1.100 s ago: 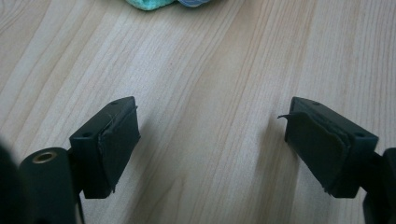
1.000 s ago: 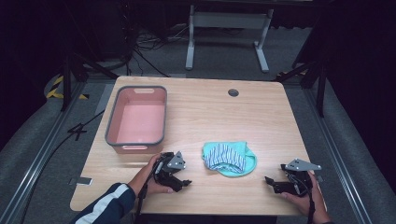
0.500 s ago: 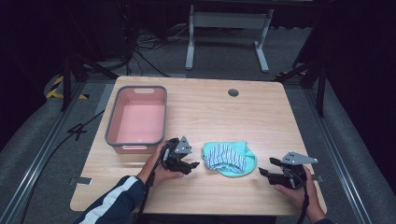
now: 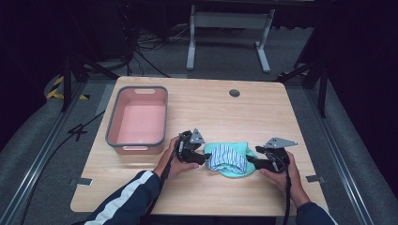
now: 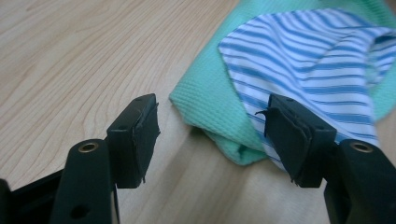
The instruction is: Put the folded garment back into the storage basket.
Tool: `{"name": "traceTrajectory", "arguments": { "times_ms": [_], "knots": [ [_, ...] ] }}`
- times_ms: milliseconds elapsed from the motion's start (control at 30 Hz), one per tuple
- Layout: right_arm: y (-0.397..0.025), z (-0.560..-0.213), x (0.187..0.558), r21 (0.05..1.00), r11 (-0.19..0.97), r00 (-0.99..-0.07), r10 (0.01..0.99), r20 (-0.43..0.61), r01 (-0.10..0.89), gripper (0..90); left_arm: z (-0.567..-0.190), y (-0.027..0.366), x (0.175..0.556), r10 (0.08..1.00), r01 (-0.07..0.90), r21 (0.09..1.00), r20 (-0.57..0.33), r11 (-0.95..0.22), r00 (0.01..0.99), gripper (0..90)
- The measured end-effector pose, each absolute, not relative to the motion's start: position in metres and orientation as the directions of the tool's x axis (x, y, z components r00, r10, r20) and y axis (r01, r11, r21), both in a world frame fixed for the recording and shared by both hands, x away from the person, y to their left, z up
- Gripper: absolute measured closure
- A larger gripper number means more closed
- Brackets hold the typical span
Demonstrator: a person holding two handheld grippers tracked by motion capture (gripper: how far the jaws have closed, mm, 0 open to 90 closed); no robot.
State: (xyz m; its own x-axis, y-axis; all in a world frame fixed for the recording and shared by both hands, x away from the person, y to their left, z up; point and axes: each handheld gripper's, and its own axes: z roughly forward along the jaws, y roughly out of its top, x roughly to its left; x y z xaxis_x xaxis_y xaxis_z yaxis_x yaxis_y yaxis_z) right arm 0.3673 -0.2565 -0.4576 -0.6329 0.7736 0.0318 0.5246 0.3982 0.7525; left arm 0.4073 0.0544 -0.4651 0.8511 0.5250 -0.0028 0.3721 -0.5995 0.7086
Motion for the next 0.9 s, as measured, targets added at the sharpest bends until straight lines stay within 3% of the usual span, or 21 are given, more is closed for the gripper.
{"name": "traceTrajectory", "arguments": {
  "times_ms": [133, 233, 333, 600, 667, 767, 833, 900],
  "knots": [
    [-0.241, -0.466, 0.372, 0.721, 0.439, -0.642, 0.767, 0.011, 0.536, 39.5, -0.473, 0.051, 0.41, 0.508, 0.378, 0.695, -0.022, -0.611, 0.861, 30.0],
    [-0.239, -0.474, 0.374, 0.696, 0.456, -0.632, 0.775, -0.005, 0.554, 33.1, -0.478, 0.051, 0.413, 0.518, 0.409, 0.692, -0.059, -0.595, 0.853, 24.9],
    [-0.242, -0.478, 0.375, 0.707, 0.425, -0.618, 0.786, 0.022, 0.565, 31.8, -0.481, 0.054, 0.415, 0.519, 0.419, 0.696, -0.078, -0.583, 0.851, 21.8],
    [-0.24, -0.478, 0.371, 0.705, 0.423, -0.62, 0.784, 0.029, 0.568, 39.8, -0.482, 0.054, 0.413, 0.52, 0.415, 0.704, -0.075, -0.577, 0.851, 21.3],
    [-0.238, -0.477, 0.37, 0.705, 0.424, -0.623, 0.782, 0.032, 0.568, 44.7, -0.482, 0.054, 0.413, 0.508, 0.404, 0.705, -0.073, -0.582, 0.858, 24.9],
    [-0.237, -0.477, 0.369, 0.704, 0.43, -0.627, 0.779, 0.028, 0.566, 44.7, -0.482, 0.054, 0.412, 0.499, 0.402, 0.71, -0.081, -0.579, 0.863, 27.0],
    [-0.237, -0.478, 0.367, 0.712, 0.421, -0.621, 0.783, 0.027, 0.562, 42.3, -0.482, 0.054, 0.412, 0.498, 0.401, 0.71, -0.08, -0.579, 0.863, 27.0],
    [-0.237, -0.479, 0.366, 0.719, 0.418, -0.602, 0.798, 0.0, 0.555, 33.1, -0.482, 0.054, 0.412, 0.498, 0.399, 0.711, -0.079, -0.579, 0.864, 27.0]
  ]
}}
